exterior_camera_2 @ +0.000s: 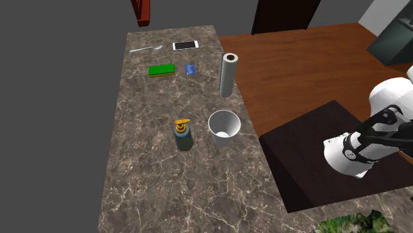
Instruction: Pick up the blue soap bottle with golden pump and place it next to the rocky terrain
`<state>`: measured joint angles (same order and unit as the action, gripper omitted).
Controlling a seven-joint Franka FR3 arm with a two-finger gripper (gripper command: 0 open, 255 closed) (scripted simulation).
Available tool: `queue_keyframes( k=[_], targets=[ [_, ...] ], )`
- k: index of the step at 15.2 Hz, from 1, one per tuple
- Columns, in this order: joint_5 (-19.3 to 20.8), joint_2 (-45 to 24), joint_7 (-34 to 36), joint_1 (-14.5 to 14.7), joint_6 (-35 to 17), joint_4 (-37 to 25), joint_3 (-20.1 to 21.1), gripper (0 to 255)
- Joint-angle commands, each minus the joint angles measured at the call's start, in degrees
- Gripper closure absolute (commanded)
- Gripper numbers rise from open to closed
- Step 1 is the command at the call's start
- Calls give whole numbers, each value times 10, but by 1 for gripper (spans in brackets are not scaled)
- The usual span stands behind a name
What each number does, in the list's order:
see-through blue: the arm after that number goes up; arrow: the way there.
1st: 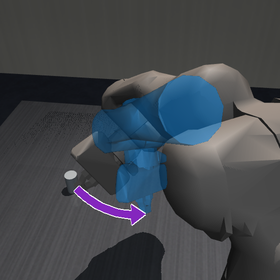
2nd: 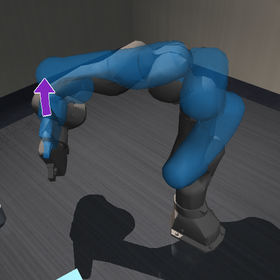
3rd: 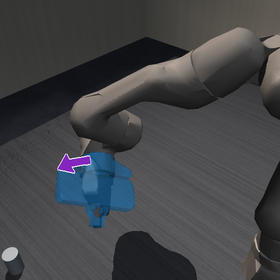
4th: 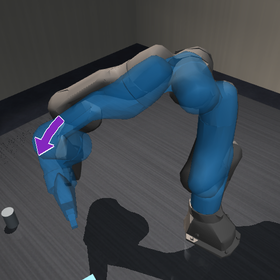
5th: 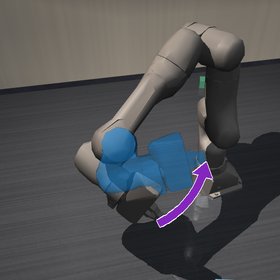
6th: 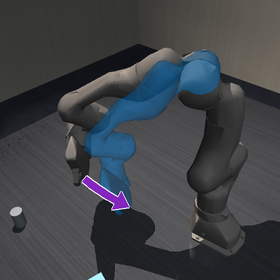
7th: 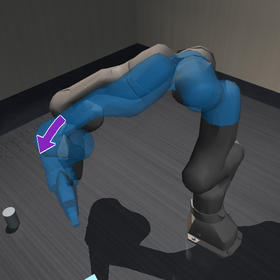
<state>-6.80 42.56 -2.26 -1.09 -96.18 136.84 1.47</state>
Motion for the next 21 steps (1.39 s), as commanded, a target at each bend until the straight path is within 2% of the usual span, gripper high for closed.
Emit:
queue_keyframes(
  k=[1, 12, 21],
  targets=[
    [0, 0, 0, 0, 0, 0, 0, 0],
    [59, -167, -116, -38, -99, -59, -85, 0],
    [66, -333, -206, -60, -153, -168, -143, 0]
  ],
)
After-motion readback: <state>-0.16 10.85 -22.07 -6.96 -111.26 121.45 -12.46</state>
